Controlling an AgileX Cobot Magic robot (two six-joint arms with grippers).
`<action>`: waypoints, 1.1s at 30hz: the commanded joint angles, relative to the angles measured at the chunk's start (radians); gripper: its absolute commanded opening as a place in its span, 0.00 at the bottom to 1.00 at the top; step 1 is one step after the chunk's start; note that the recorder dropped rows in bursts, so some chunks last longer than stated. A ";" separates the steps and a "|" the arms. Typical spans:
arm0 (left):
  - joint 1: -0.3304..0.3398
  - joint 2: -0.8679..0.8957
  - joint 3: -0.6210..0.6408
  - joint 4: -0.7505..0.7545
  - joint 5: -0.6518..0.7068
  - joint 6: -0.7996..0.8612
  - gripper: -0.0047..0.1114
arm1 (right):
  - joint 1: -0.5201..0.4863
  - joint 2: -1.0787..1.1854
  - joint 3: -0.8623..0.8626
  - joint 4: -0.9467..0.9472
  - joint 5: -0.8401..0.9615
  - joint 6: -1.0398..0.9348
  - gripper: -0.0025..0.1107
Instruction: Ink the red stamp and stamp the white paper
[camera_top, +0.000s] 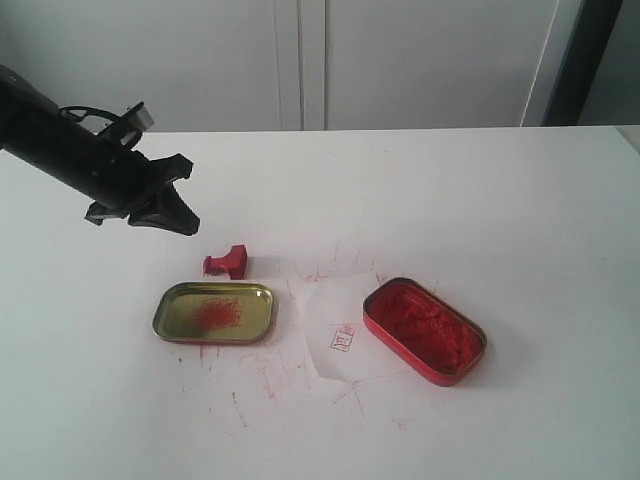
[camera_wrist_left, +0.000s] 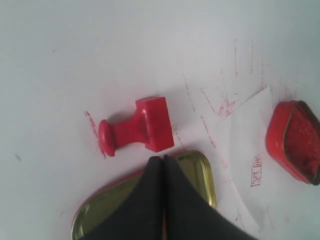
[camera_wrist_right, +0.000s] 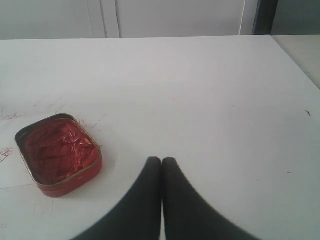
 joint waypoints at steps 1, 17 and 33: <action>0.003 -0.033 0.019 0.026 0.039 -0.064 0.04 | -0.003 -0.004 0.004 -0.007 -0.013 -0.001 0.02; -0.039 -0.280 0.235 0.176 -0.123 -0.156 0.04 | -0.003 -0.004 0.004 -0.007 -0.013 -0.001 0.02; -0.291 -0.437 0.236 0.760 -0.066 -0.553 0.04 | -0.003 -0.004 0.004 -0.007 -0.013 -0.001 0.02</action>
